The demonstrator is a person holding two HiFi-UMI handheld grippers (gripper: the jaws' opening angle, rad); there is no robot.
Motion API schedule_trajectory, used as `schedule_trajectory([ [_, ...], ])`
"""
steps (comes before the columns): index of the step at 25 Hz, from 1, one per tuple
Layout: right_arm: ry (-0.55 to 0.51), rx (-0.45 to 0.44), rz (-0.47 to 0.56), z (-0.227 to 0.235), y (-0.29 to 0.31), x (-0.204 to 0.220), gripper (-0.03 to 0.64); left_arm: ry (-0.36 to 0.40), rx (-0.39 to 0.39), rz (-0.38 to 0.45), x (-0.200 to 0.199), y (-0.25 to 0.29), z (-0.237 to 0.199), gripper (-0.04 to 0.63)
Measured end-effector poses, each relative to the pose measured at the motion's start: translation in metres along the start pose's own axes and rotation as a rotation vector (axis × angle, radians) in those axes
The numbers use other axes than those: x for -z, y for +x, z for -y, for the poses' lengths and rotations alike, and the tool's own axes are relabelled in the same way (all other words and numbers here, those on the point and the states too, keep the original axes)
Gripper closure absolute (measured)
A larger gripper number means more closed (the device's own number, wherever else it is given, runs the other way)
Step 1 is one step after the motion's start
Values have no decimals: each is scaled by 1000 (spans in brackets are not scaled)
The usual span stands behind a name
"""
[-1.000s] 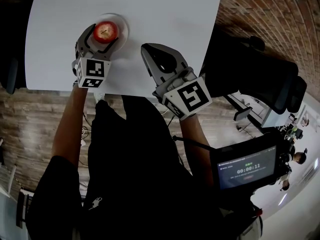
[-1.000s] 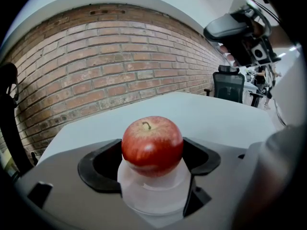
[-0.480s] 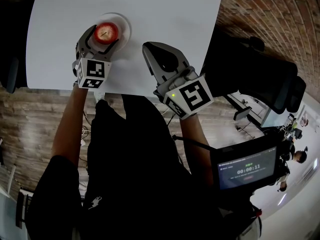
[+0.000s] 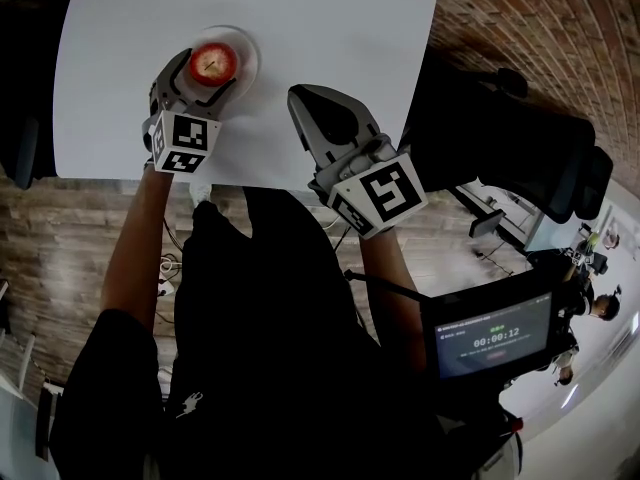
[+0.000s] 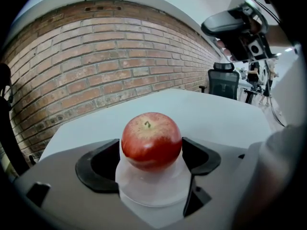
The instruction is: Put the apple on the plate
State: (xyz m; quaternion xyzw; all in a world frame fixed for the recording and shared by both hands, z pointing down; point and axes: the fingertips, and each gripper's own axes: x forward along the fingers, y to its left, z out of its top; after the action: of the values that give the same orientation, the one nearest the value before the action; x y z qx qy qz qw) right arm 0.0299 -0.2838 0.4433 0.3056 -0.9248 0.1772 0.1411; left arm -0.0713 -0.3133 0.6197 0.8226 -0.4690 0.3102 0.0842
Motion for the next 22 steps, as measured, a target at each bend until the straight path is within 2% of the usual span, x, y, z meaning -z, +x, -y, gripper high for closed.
schedule_trajectory([
  [8,5,0,17,1,-3,-7,614,-4,-13,2,-8,-8,-3,179],
  [17,-37,12,72,-16,-18,-25,614,-20,-33,25,-17,-49,0,181],
  [22,-46,34,116,-45,-26,-34,614,-18,-40,87,-28,-89,-4,337],
])
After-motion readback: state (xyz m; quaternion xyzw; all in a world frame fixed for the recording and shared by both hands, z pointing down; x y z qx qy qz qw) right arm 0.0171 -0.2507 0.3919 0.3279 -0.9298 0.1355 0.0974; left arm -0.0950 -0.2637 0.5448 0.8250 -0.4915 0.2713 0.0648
